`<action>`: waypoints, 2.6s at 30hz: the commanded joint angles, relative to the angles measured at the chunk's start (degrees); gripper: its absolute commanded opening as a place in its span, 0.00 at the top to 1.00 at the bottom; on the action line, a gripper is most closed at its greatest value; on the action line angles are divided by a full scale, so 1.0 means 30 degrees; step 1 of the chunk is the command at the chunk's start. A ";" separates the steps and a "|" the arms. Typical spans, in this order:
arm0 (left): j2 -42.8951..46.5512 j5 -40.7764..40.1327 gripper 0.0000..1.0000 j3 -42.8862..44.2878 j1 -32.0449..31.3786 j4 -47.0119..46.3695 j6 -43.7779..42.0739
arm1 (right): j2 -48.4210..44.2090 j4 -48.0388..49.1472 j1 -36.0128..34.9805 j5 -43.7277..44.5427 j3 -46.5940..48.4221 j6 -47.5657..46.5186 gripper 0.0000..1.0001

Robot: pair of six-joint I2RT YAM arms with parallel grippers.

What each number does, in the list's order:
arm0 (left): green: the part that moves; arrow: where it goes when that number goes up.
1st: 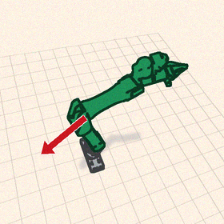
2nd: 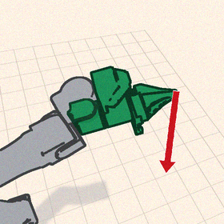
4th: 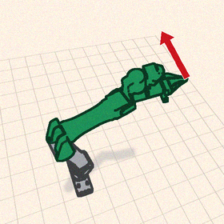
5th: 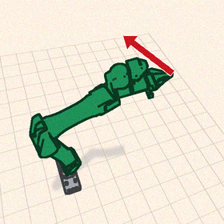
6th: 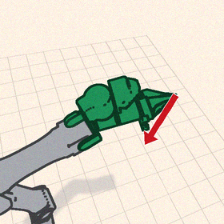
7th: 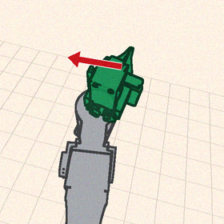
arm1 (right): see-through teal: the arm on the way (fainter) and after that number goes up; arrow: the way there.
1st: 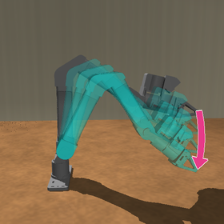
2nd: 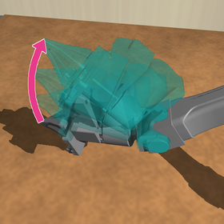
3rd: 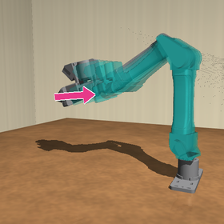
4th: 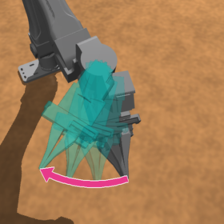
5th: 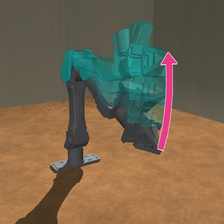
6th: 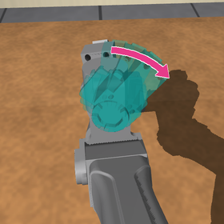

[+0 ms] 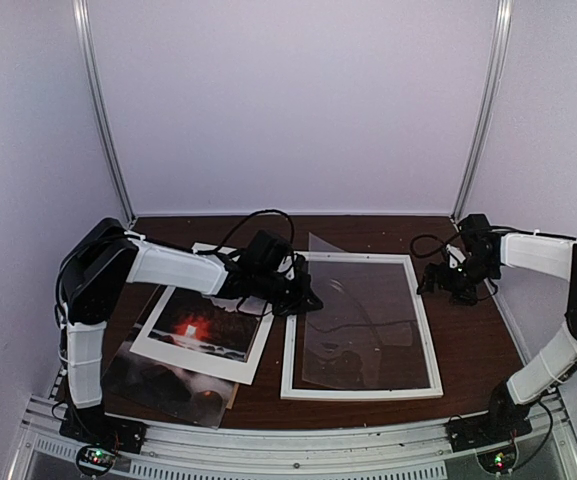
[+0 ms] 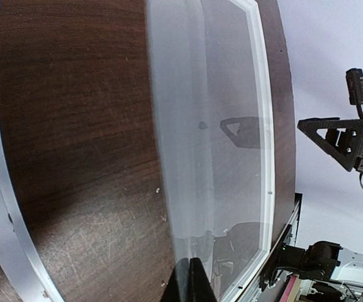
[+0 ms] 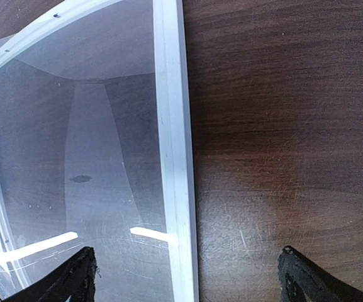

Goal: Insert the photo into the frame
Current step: Place the glass panel in the frame body.

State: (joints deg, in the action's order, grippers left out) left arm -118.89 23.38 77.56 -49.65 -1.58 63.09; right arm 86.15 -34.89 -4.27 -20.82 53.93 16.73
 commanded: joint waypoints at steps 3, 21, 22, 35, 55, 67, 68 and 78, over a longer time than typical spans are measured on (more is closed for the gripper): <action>-0.0097 0.0183 1.00 0.0456 0.0172 -0.0146 -0.0357 | 0.0141 0.0264 -0.0186 0.0406 -0.0223 -0.0069 0.00; -0.0096 0.0074 1.00 0.0485 0.0318 0.0231 -0.0705 | 0.0271 0.0352 -0.0229 0.0421 -0.0225 -0.0009 0.00; -0.0096 0.0087 1.00 0.0507 0.0326 0.0249 -0.0743 | 0.0300 0.0352 -0.0243 0.0419 -0.0224 -0.0009 0.00; -0.0365 0.0199 1.00 0.0911 0.0348 0.0439 -0.1082 | 0.0375 0.0358 -0.0274 0.0436 -0.0256 0.0033 0.00; -0.0739 0.0165 1.00 0.1912 0.0348 0.1820 -0.1979 | 0.0552 0.0439 -0.0359 0.0432 -0.0253 0.0050 0.00; -0.0770 0.0065 1.00 0.2118 0.0381 0.2188 -0.2243 | 0.0581 0.0477 -0.0392 0.0465 -0.0261 0.0049 0.00; -0.0770 0.0079 1.00 0.2124 0.0396 0.2189 -0.2239 | 0.0595 0.0470 -0.0392 0.0461 -0.0279 0.0050 0.00; -0.0770 0.0145 1.00 0.2239 0.0603 0.2293 -0.2367 | 0.0640 0.0499 -0.0412 0.0458 -0.0297 0.0052 0.00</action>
State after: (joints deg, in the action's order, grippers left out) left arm -120.29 23.57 82.19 -48.73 6.22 57.39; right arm 87.44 -34.41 -5.15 -20.75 53.60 16.82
